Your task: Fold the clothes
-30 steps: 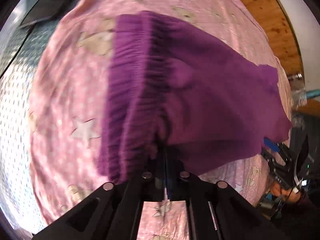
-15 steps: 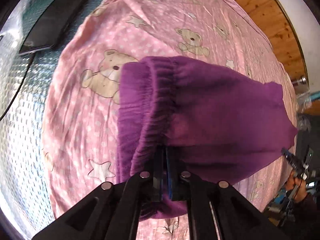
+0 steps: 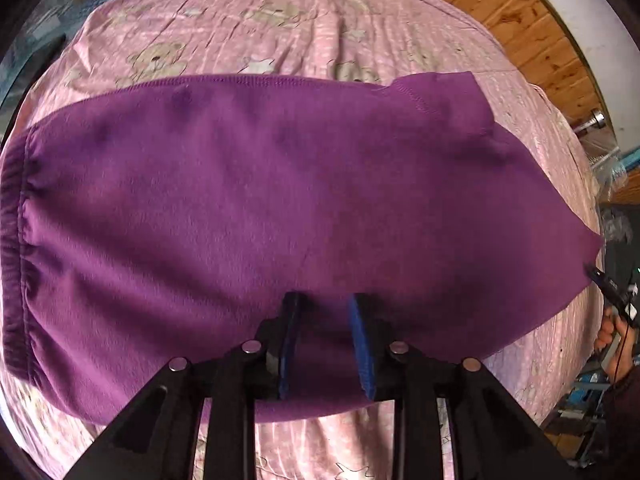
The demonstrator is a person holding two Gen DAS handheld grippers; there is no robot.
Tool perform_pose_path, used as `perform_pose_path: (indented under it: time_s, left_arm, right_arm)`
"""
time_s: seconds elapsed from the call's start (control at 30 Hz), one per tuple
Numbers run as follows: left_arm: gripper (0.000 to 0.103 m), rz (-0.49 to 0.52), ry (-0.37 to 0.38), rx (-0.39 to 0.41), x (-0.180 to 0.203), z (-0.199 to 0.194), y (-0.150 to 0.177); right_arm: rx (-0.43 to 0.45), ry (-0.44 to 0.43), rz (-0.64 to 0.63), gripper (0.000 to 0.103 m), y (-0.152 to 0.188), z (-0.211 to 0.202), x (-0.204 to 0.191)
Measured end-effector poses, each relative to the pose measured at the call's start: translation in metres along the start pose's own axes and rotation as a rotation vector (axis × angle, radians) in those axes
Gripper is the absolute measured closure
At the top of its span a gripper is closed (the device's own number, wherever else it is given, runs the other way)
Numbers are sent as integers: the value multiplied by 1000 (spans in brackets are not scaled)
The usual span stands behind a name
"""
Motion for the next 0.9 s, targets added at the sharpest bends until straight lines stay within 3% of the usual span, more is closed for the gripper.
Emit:
perform_pose_path:
  time_s: [0.07, 0.13, 0.2, 0.27, 0.33, 0.47, 0.67, 0.7, 0.73, 0.8, 0.9]
  left_arm:
    - [75, -15, -39, -30, 6, -2, 1]
    - [75, -1, -81, -49, 17, -5, 1]
    - [75, 10, -95, -52, 34, -13, -1]
    - [75, 32, -78, -22, 61, -25, -4]
    - [74, 56, -59, -1, 94, -32, -9]
    - [74, 119, 10, 10, 168, -34, -26]
    - [73, 282, 79, -16, 297, -17, -36]
    - [73, 294, 107, -20, 317, -17, -34]
    - [73, 306, 134, -23, 338, -16, -32]
    - [73, 328, 188, -29, 372, -18, -29]
    - [73, 348, 277, -19, 410, -26, -27]
  right_arm:
    - [-49, -16, 68, 58, 9, 18, 28]
    - [-13, -67, 46, 60, 9, 9, 35]
    - [7, -127, 145, 59, 6, -4, 53]
    - [60, -160, 324, 51, 14, -19, 84]
    - [43, -254, 501, 50, 24, -13, 111]
    - [41, -331, 610, 50, 14, -1, 135]
    - [47, -367, 605, 52, -16, 17, 136]
    - [42, -350, 596, 62, -20, 17, 135]
    - [34, -326, 572, 94, -21, 16, 132]
    - [69, -276, 465, 93, -27, -4, 116]
    - [166, -205, 148, 93, -39, -56, 49]
Point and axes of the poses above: each gripper's, at about its wrist camera, not at the fingertips, and z roughly the way its jaws point, x to its right, y to its underside, the point moved 3 cm from there along z, roughly the way its jaws point, and after that the axes turned 4 degrees about -y, right-handed, at the moved point
